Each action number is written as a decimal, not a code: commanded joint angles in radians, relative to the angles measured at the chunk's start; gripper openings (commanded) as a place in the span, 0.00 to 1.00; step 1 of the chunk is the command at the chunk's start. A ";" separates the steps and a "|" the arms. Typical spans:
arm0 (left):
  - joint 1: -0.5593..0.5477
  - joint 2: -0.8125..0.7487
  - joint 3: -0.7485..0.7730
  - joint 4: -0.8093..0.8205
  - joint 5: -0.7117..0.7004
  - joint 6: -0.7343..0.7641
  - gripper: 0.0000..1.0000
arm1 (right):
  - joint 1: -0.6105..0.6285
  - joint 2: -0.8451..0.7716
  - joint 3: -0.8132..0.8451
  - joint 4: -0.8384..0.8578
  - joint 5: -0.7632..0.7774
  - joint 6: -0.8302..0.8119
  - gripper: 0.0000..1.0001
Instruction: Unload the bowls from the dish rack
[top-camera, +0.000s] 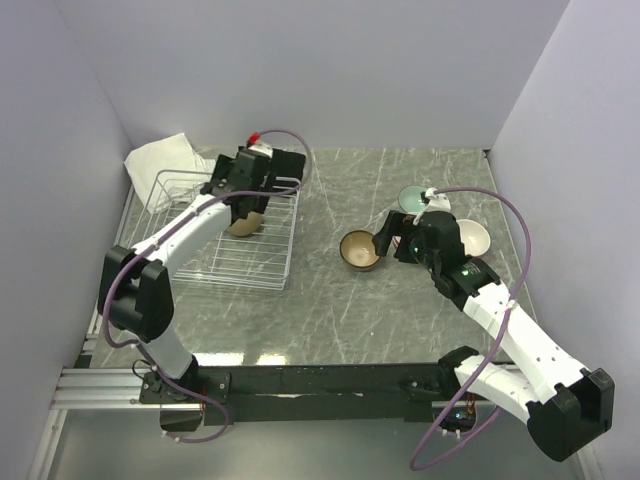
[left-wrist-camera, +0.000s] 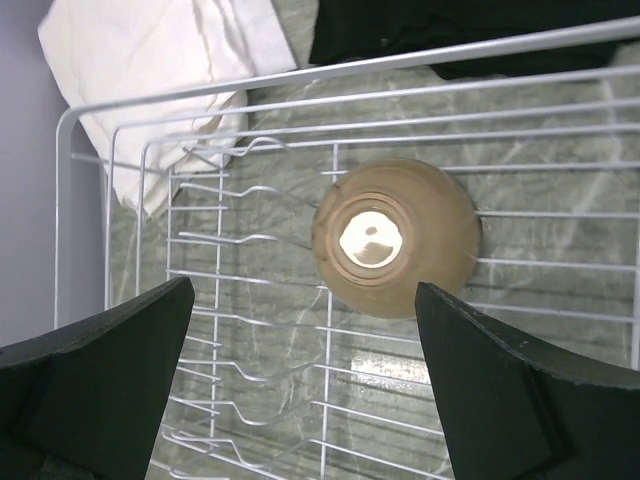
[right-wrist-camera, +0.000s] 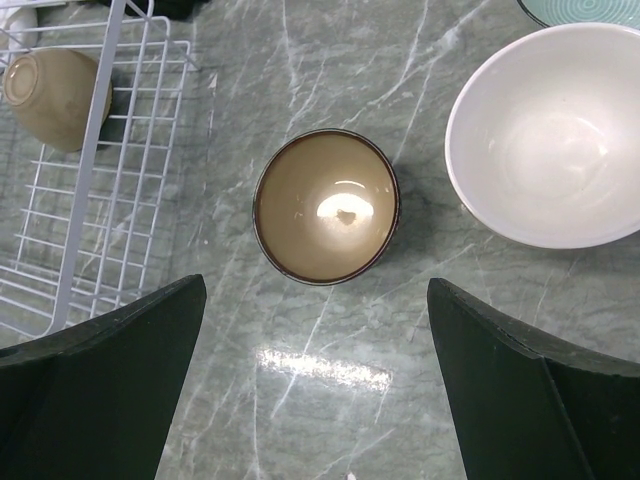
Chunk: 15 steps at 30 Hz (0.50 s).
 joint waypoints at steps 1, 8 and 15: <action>-0.062 0.039 -0.005 0.040 -0.096 0.088 1.00 | 0.000 -0.002 0.025 0.040 -0.006 -0.008 1.00; -0.109 0.151 -0.008 0.071 -0.163 0.148 0.99 | 0.000 0.003 0.028 0.028 -0.004 -0.013 1.00; -0.126 0.178 -0.052 0.154 -0.131 0.220 0.99 | 0.001 -0.001 0.021 0.011 -0.003 -0.019 1.00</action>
